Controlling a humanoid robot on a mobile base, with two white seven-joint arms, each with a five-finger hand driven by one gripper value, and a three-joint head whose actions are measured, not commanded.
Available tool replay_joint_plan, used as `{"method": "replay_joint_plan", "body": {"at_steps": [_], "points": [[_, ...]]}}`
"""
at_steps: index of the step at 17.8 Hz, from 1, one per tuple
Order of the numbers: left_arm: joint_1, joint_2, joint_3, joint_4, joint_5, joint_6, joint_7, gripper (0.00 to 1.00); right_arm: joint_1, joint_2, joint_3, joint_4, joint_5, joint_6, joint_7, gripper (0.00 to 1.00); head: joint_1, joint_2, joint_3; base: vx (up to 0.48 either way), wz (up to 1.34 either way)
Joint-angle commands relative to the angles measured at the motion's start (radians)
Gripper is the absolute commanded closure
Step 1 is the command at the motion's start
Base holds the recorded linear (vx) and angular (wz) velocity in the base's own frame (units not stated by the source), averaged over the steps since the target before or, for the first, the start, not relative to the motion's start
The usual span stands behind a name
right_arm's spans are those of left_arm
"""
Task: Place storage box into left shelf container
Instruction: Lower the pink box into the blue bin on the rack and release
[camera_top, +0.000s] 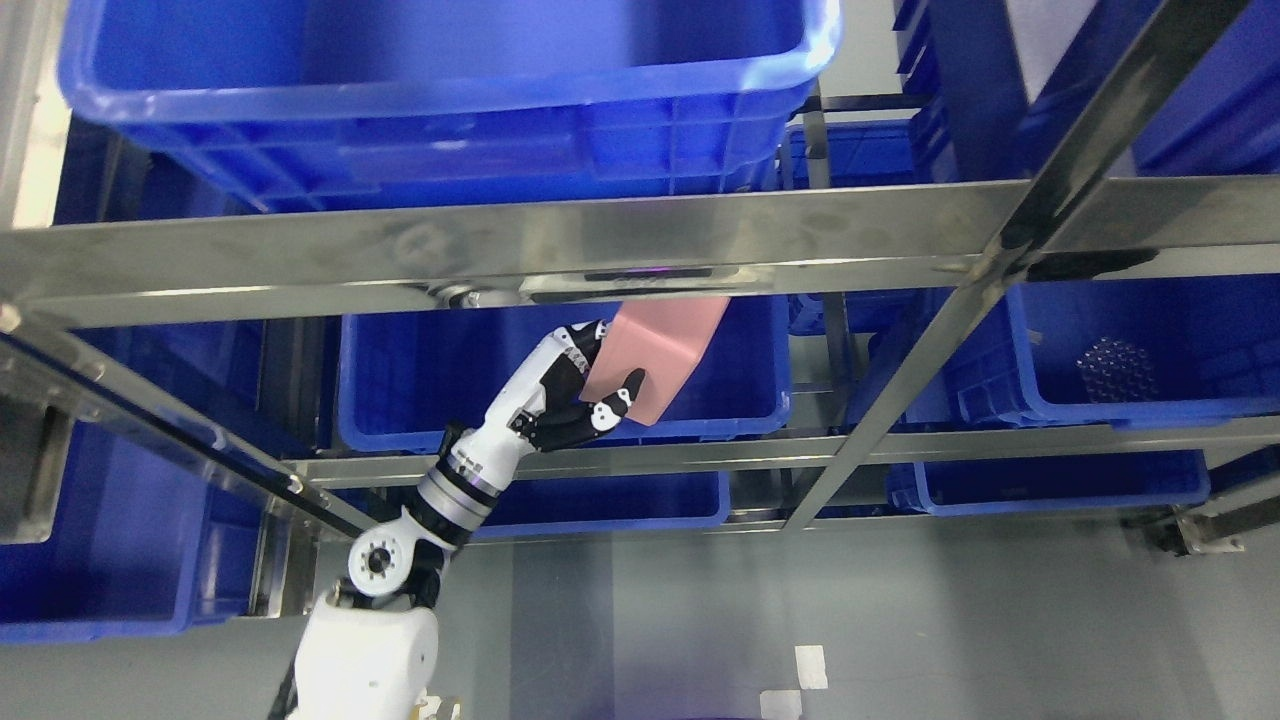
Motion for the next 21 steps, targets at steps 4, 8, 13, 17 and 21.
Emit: {"method": "replay_joint_plan", "body": {"at_steps": [4, 8, 13, 17, 21], "points": [[-0.278, 0.155, 0.208, 0.379, -0.472, -0.014, -0.028, 0.88, -0.003, -0.017, 0.000, -0.017, -0.021, -0.001, -0.001, 0.00, 0.0000, 0.000, 0.000, 0.035, -0.14], [-0.312, 0.154, 0.177, 0.382, -0.663, -0.028, -0.112, 0.85, -0.003, -0.017, 0.000, -0.017, -0.021, -0.001, -0.001, 0.00, 0.0000, 0.000, 0.000, 0.011, -0.03], [-0.340, 0.001, 0.282, 0.347, -0.642, -0.037, -0.021, 0.24, -0.005, -0.017, 0.000, -0.017, -0.021, 0.000, -0.001, 0.00, 0.0000, 0.000, 0.000, 0.000, 0.00], [-0.326, -0.002, 0.262, 0.310, -0.262, -0.102, 0.160, 0.20, -0.003, -0.017, 0.000, -0.017, -0.021, 0.000, -0.001, 0.00, 0.0000, 0.000, 0.000, 0.000, 0.00], [-0.197, -0.002, 0.146, 0.146, -0.058, -0.093, 0.346, 0.16, -0.003, -0.017, 0.000, -0.017, -0.021, 0.000, -0.001, 0.00, 0.0000, 0.000, 0.000, 0.000, 0.00]]}}
